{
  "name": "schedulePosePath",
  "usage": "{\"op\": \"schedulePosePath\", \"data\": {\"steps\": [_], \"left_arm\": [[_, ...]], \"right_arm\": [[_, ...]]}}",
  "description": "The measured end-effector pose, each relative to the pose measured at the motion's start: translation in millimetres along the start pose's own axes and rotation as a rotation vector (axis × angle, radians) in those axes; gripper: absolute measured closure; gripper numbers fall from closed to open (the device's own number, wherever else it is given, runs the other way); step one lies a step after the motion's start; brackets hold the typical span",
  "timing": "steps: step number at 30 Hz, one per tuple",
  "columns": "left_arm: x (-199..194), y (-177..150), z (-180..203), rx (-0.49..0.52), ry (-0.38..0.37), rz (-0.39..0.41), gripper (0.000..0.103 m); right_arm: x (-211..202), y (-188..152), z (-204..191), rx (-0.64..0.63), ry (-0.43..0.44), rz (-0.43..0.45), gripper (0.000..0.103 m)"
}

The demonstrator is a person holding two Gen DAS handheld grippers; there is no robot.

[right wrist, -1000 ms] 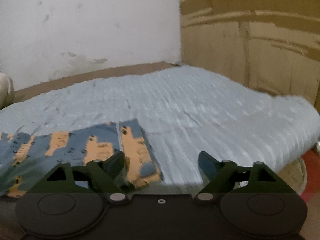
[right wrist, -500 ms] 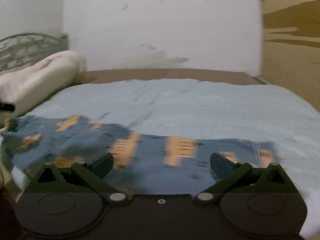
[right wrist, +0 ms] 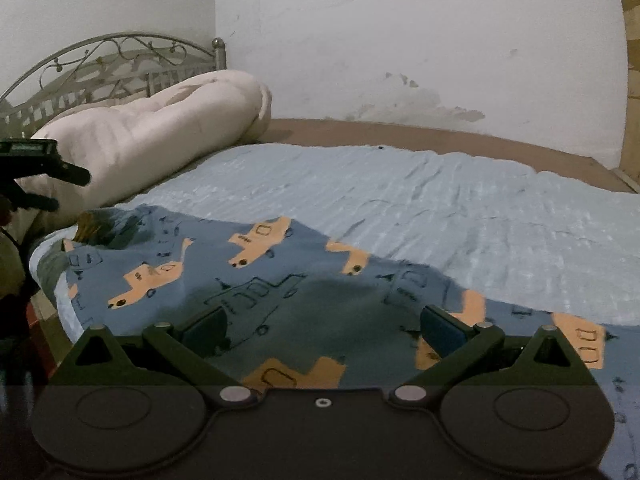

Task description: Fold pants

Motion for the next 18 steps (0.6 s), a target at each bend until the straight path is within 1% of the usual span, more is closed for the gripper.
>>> {"op": "schedulePosePath", "data": {"steps": [3, 5, 6, 11, 14, 15, 16, 17, 18], "left_arm": [[14, -5, -12, -0.051, -0.026, -0.035, 0.005], [23, -9, -17, -0.076, -0.040, -0.068, 0.012], [26, -11, -20, -0.089, -0.045, -0.082, 0.014], [34, -20, -33, -0.133, -0.020, -0.125, 0.034], [34, -22, -38, -0.141, -0.027, -0.130, 0.043], [34, -22, -38, -0.145, -0.035, -0.136, 0.050], [35, -23, -39, -0.154, -0.048, -0.144, 0.055], [36, -23, -39, -0.162, -0.059, -0.154, 0.065], [37, -24, -38, -0.168, -0.074, -0.164, 0.071]], "right_arm": [[3, -4, 1, 0.008, 0.002, -0.015, 0.001], [5, -6, 1, 0.018, 0.005, -0.019, 0.001], [6, -7, 1, 0.024, 0.006, -0.022, 0.001], [7, -12, 1, 0.038, 0.007, -0.023, 0.001], [7, -12, 0, 0.037, 0.017, -0.020, 0.001], [7, -12, 0, 0.035, 0.020, -0.018, 0.001], [7, -13, 0, 0.035, 0.021, -0.018, 0.001], [7, -13, 0, 0.035, 0.021, -0.018, 0.001], [7, -13, 0, 0.036, 0.021, -0.018, 0.001]]}}
Point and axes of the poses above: each gripper's, at about its wrist camera, not at the fingertips, and x roughly the way its jaws point, z to its right, y to its top, the point moved 6 cm from there along x, roughly the way its jaws point, and after that the axes turned 5 degrees about -y, right-handed, at the moved point
